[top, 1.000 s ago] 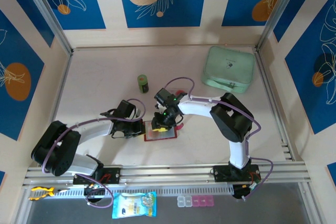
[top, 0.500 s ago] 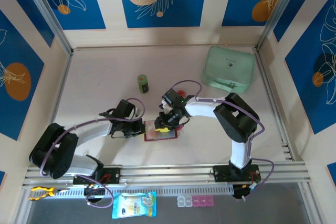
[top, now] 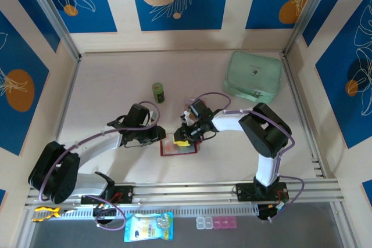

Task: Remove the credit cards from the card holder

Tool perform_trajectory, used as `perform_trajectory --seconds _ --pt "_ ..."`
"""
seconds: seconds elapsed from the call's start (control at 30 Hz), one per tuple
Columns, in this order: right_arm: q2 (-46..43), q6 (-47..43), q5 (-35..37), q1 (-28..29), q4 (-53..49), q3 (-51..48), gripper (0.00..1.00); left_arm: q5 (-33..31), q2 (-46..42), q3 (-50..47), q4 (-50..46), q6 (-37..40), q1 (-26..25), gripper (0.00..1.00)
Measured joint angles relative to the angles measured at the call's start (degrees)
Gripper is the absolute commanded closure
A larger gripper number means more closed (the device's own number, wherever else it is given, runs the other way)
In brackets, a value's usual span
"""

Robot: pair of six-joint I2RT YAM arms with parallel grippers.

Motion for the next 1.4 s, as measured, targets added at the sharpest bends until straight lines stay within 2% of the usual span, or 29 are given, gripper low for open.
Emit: perform_trajectory --seconds 0.6,0.87,1.0,1.13,1.4 --pt "-0.1 1.6 -2.8 -1.1 4.9 -2.5 0.68 3.7 9.0 0.1 9.7 -5.2 -2.6 0.7" --pt "-0.1 1.9 -2.8 -1.1 5.1 -2.6 0.68 3.2 9.2 0.1 9.3 -5.3 -2.6 0.62" --pt "-0.2 2.0 -2.8 -1.1 5.1 -2.6 0.68 3.0 9.2 0.1 8.9 -5.4 -2.6 0.62" --pt "-0.2 2.1 -2.8 -1.1 5.1 -2.6 0.68 3.0 9.7 0.1 9.0 -5.4 -2.6 0.63" --pt "-0.6 2.1 -2.7 -1.1 5.8 -3.0 0.68 4.4 11.3 0.2 9.0 -5.3 -2.7 0.74"
